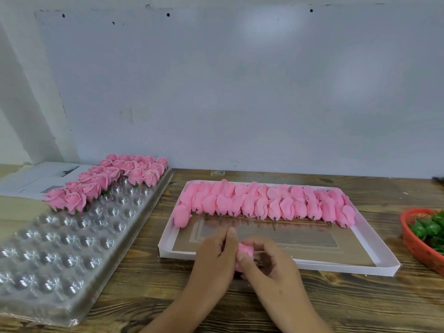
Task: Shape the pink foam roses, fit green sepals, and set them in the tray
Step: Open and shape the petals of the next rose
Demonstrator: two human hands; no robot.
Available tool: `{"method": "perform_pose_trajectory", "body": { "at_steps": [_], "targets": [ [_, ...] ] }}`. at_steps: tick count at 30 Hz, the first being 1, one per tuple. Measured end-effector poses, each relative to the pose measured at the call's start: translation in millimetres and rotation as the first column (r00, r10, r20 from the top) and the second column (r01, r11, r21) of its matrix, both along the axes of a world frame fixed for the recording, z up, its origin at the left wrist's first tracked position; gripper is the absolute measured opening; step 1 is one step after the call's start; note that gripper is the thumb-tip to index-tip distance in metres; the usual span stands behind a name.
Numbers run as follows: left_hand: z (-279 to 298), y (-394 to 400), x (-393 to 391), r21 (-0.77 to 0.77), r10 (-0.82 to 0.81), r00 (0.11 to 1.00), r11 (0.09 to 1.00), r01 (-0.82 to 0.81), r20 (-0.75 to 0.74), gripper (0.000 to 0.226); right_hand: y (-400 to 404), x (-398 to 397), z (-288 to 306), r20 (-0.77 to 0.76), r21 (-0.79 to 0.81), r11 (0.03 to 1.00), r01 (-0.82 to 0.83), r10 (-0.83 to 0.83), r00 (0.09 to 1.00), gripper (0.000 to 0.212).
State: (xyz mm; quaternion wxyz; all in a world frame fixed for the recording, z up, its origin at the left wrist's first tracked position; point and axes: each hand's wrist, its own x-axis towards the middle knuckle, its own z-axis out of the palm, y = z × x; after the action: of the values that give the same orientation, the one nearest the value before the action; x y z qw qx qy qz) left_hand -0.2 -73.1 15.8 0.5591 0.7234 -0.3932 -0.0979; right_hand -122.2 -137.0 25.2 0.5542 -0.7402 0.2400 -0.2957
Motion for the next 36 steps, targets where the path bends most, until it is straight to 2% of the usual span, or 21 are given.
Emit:
{"method": "perform_pose_trajectory", "body": {
  "at_steps": [2, 3, 5, 7, 10, 13, 16, 21, 27, 31, 36],
  "targets": [
    [0.0, 1.2, -2.6, 0.007, -0.016, 1.0, 1.0, 0.016, 0.001, 0.041, -0.2, 2.0, -1.3, 0.042, 0.022, 0.999, 0.031, -0.032, 0.999, 0.02],
    [0.4, 2.4, -4.1, 0.002, -0.015, 0.999, 1.0, 0.015, 0.047, 0.042, 0.2, 3.0, -0.9, 0.065, 0.051, 0.998, 0.035, -0.039, 0.997, 0.019],
    [1.1, 5.0, -7.8, -0.022, -0.008, 0.988, 1.0, 0.012, 0.153, 0.041, 0.0, 4.9, 0.3, 0.13, 0.222, 0.975, 0.02, -0.05, 0.99, 0.016],
    [2.2, 6.8, -9.4, -0.043, 0.012, 0.978, 0.999, -0.003, 0.21, 0.037, -1.0, 6.5, 1.9, 0.176, 0.416, 0.909, -0.013, -0.067, 0.982, 0.012],
    [2.2, 6.2, -7.9, -0.041, 0.045, 0.969, 0.998, -0.036, 0.244, 0.032, -2.2, 7.1, 3.6, 0.191, 0.558, 0.828, -0.056, -0.062, 0.98, 0.008],
    [1.0, 3.0, -4.2, -0.045, 0.102, 0.98, 0.994, -0.095, 0.17, 0.037, -1.8, 6.4, 6.1, 0.193, 0.543, 0.837, -0.071, -0.043, 0.98, 0.012],
    [2.9, 1.5, -2.7, -0.065, 0.112, 0.992, 0.992, -0.109, 0.052, 0.043, 0.3, 4.1, 8.4, 0.169, 0.438, 0.896, -0.071, -0.005, 0.986, 0.021],
    [4.4, 3.8, -4.3, -0.055, 0.064, 0.997, 0.997, -0.062, 0.044, 0.045, 0.8, 1.1, 8.7, 0.161, 0.333, 0.941, -0.057, 0.002, 0.987, 0.021],
    [6.6, 5.4, -9.1, -0.077, 0.03, 0.999, 0.997, -0.027, 0.036, 0.032, 1.9, 4.7, 7.2, 0.213, 0.385, 0.919, -0.085, 0.001, 0.977, 0.028],
    [6.4, 5.9, -8.3, -0.074, 0.024, 0.999, 0.997, -0.027, -0.035, 0.022, -1.4, 5.4, 3.9, 0.245, 0.455, 0.88, -0.138, 0.025, 0.969, 0.022],
    [6.0, 7.1, -5.4, -0.11, 0.037, 0.993, 0.994, -0.024, 0.113, 0.025, -1.0, 5.3, 2.4, 0.297, 0.502, 0.844, -0.19, 0.038, 0.954, 0.017]
  ]
}}
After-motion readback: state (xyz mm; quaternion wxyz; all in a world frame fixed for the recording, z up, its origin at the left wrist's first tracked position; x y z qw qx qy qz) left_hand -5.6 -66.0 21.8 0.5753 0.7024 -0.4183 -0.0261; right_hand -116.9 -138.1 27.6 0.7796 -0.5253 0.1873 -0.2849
